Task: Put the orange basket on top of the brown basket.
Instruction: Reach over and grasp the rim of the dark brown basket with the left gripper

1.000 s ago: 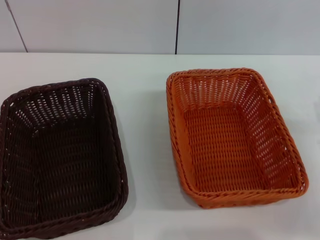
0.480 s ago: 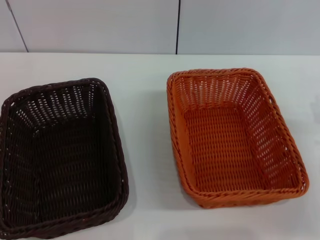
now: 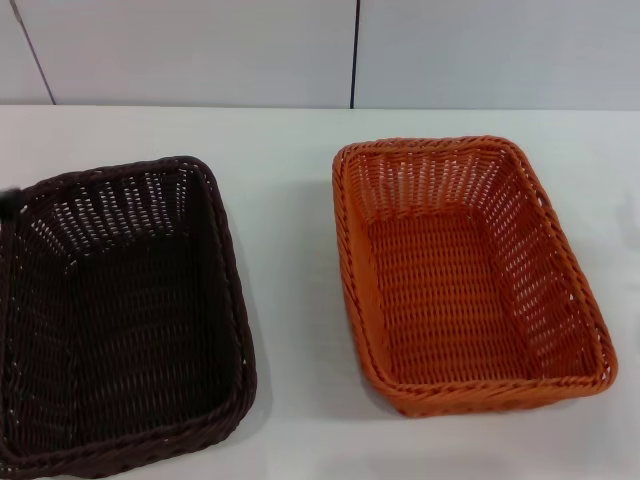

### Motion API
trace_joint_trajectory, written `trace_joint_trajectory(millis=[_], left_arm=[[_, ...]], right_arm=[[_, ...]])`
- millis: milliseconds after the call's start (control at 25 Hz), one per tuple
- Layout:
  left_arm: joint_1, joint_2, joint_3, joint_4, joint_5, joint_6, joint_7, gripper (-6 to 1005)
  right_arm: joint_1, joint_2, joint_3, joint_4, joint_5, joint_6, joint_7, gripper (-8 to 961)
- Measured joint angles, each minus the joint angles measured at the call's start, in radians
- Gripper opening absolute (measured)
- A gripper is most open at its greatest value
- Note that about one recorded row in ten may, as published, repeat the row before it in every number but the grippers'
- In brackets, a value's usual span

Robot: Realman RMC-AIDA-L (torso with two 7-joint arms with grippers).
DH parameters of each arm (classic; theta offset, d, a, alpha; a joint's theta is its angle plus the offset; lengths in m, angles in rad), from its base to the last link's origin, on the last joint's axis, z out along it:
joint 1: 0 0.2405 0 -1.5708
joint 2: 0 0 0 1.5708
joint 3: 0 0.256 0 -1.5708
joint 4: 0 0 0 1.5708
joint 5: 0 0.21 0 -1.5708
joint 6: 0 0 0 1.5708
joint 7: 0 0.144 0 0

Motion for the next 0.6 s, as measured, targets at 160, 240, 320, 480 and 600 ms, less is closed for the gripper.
trace_joint_trajectory(millis=[160,240,320,480,600], left_arm=[[-0.032,0.0,0.0,0.018,0.082,-0.083,-0.045,743],[-0.055,-0.001,-0.001,0.049,0.108,-0.129,-0.05,738],[-0.061,-0.001,-0.001,0.061,0.109,-0.141,-0.05,733],[-0.082,-0.001,-0.001,0.111,0.137,-0.161,-0.056,724],[-0.104,-0.001,-0.001,0.15,0.169,-0.168,-0.072,717]], right_arm=[[0.0,0.0,-0.001,0.0,0.0,0.0,0.0,788],[-0.001,0.0,-0.002,-0.001,0.001,0.0,0.0,788],[-0.001,0.001,-0.002,-0.001,0.001,0.0,0.0,788],[-0.004,0.001,-0.002,-0.001,0.001,0.0,0.0,789],[-0.005,0.001,-0.001,0.0,0.001,0.0,0.0,789]])
